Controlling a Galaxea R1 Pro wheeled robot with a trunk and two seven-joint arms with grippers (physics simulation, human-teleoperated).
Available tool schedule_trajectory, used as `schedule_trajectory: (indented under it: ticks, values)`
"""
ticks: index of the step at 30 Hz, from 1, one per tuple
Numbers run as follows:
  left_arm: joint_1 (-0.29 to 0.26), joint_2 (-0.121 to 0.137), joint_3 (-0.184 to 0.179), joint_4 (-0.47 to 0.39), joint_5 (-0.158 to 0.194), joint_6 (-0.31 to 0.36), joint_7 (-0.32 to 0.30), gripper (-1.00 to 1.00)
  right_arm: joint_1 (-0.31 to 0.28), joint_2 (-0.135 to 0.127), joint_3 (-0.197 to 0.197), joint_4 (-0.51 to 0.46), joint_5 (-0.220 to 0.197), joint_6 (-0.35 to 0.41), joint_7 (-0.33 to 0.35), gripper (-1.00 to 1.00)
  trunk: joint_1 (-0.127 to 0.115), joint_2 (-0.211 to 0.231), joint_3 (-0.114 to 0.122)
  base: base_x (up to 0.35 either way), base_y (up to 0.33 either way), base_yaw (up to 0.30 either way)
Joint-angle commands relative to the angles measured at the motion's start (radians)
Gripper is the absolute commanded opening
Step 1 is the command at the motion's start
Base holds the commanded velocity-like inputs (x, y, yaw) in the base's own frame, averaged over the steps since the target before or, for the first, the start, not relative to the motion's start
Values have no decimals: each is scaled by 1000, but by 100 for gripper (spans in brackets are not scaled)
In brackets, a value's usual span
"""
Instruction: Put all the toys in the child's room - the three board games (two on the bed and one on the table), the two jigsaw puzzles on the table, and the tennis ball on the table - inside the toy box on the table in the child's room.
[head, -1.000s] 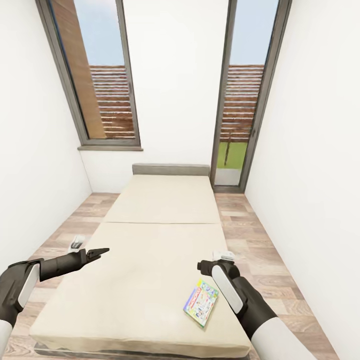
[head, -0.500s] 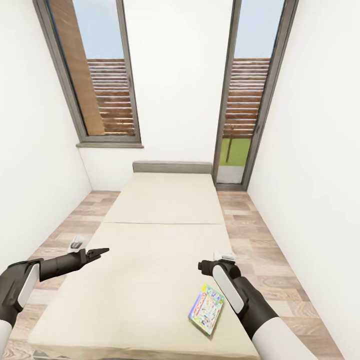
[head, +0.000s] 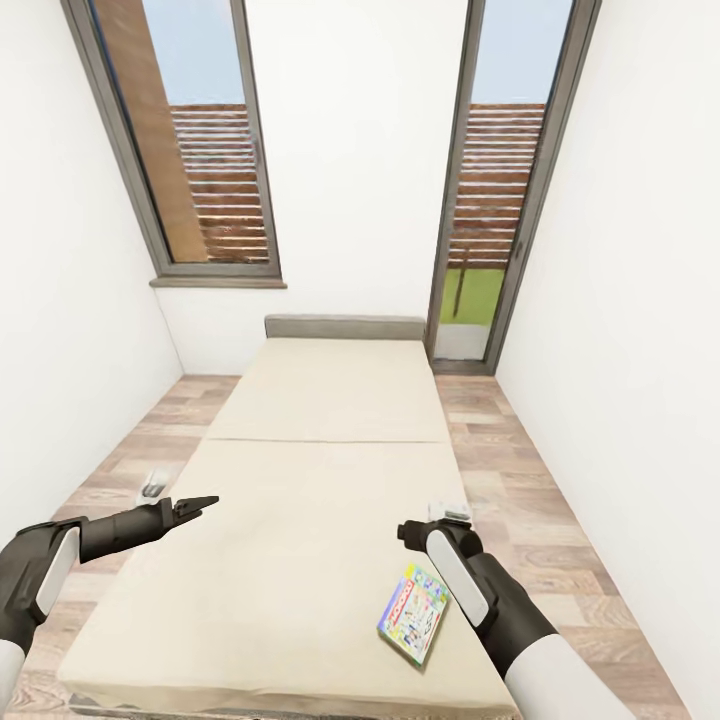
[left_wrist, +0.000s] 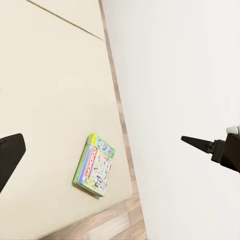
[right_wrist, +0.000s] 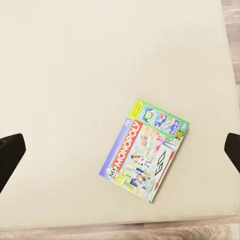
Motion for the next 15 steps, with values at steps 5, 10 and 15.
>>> schedule_trajectory:
  ticks: [5,10,15]
  values:
    - [-1,0,0,0,3,5,-1,100,-1,-1,1,3,-10,-1,-10,100,1,-2,-10,1,0,0]
    - [-1,-2,0,0,3,5,-1,100,-2,-2,0,6,-10,-2,-9,100,1,-2,-19,0,0,0]
    - [-1,-1,0,0,3,5,-1,100,-2,-1,-1,11,-11,-7,-9,100,1,-2,-27,0,0,0]
